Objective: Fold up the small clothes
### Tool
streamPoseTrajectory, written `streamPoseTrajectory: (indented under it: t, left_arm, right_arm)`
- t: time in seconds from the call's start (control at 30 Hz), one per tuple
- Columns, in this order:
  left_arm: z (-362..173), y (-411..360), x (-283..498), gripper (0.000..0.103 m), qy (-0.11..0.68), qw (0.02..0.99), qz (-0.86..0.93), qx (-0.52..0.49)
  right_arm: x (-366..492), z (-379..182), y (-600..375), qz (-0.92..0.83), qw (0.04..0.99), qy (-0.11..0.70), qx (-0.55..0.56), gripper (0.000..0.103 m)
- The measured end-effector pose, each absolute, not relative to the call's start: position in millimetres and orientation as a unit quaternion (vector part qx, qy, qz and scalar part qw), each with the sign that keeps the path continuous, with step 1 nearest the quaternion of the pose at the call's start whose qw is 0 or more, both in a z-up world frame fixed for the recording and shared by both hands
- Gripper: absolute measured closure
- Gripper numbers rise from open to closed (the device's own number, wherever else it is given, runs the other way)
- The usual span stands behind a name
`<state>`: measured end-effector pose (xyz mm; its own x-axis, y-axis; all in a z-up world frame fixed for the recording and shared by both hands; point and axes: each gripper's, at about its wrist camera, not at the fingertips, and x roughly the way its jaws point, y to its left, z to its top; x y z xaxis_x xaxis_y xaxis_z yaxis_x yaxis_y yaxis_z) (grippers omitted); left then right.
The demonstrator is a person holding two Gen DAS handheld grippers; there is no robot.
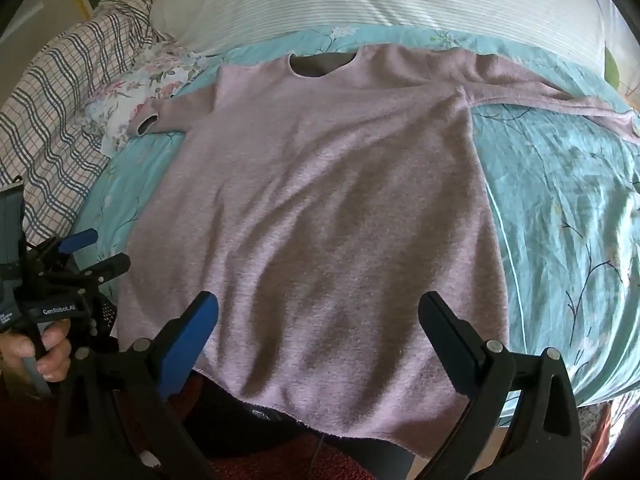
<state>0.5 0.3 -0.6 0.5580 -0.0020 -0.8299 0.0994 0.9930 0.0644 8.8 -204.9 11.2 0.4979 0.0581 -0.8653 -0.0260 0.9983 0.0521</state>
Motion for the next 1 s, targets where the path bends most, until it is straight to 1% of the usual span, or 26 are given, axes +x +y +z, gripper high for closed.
streamPoseTrajectory:
  t: [0.47, 0.5, 0.83, 1.0]
  left_arm:
    - [-0.9, 1.1, -0.2, 0.003, 0.466, 0.883, -0.03, 0.05]
    - [-0.5, -0.1, -1.1, 0.003, 0.466, 0.883, -0.03, 0.05]
    - [-0.5, 0.6, 1.6, 0.003, 0.469, 0.881, -0.032, 0.049]
    - [1.2, -0.2, 1.3, 0.003, 0.469, 0.881, -0.032, 0.049]
  right_arm:
    - [4.9, 18.3, -203.9, 0.028, 0.871, 0.491, 0.022, 0.003]
    - [8.7, 13.6, -206.4, 0.022, 0.865, 0.502, 0.011, 0.003]
    - [9.2, 13.3, -205.9, 0.014, 0.86, 0.51, 0.001, 0.003]
    - [9.5, 15.7, -205.0, 0.023, 0.866, 0.499, 0.008, 0.003]
